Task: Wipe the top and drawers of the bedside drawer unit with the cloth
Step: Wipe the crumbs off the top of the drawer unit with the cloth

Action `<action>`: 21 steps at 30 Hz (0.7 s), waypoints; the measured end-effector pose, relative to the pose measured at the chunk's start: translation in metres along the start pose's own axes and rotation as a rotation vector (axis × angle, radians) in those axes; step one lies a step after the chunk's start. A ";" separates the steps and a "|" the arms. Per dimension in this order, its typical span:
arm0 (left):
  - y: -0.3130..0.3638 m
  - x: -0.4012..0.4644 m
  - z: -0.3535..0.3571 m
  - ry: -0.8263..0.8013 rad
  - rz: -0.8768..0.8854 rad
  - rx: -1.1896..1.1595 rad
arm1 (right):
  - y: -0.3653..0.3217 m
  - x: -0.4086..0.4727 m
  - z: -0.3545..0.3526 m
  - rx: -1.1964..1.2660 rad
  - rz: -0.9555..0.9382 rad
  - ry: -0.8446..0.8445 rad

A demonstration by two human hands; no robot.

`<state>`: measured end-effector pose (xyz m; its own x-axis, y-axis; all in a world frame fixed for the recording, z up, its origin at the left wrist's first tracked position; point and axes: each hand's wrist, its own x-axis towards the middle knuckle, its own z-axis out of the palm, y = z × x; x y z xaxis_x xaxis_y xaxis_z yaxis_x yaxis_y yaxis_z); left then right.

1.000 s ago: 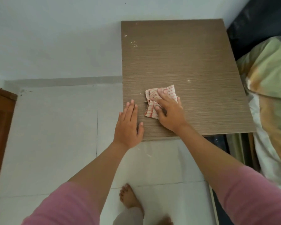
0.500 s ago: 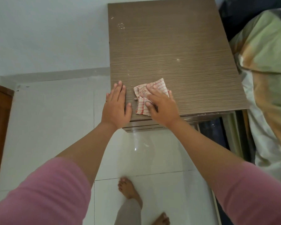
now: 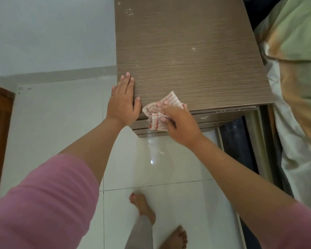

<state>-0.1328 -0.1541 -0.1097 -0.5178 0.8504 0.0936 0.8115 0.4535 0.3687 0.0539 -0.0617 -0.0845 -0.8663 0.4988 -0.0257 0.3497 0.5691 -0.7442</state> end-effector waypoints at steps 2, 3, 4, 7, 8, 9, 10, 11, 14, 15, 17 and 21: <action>0.000 0.000 0.000 -0.001 0.000 0.004 | -0.009 -0.007 -0.013 0.017 -0.027 -0.131; -0.001 0.000 0.000 -0.004 -0.001 0.003 | -0.013 -0.010 -0.019 -0.018 -0.049 -0.222; 0.000 -0.001 -0.001 -0.011 -0.003 0.001 | -0.017 -0.014 -0.026 -0.039 -0.064 -0.277; 0.001 -0.001 -0.002 -0.036 -0.015 0.007 | -0.017 -0.018 -0.043 0.040 -0.037 -0.184; 0.002 -0.001 -0.003 -0.044 -0.021 0.010 | -0.017 -0.016 -0.048 0.070 -0.014 -0.129; 0.003 -0.002 -0.004 -0.052 -0.028 0.013 | -0.018 -0.013 -0.053 0.081 0.002 -0.086; 0.004 -0.002 -0.005 -0.061 -0.037 0.014 | -0.021 -0.008 -0.057 0.080 0.004 -0.054; 0.004 -0.002 -0.006 -0.072 -0.045 0.015 | -0.025 -0.002 -0.061 0.076 -0.004 -0.029; 0.006 -0.003 -0.007 -0.111 -0.064 0.019 | -0.036 0.019 -0.068 0.058 -0.044 0.019; 0.007 -0.003 -0.008 -0.126 -0.069 0.016 | -0.039 0.027 -0.069 0.052 -0.059 0.018; 0.008 -0.002 -0.010 -0.148 -0.082 0.002 | -0.045 0.044 -0.070 0.036 -0.092 0.020; 0.012 0.004 -0.019 -0.156 -0.138 -0.069 | -0.049 0.081 -0.069 0.017 -0.158 0.049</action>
<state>-0.1305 -0.1500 -0.0878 -0.5705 0.8147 -0.1044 0.7122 0.5539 0.4313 -0.0087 -0.0039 -0.0037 -0.8916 0.4355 0.1243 0.2044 0.6319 -0.7476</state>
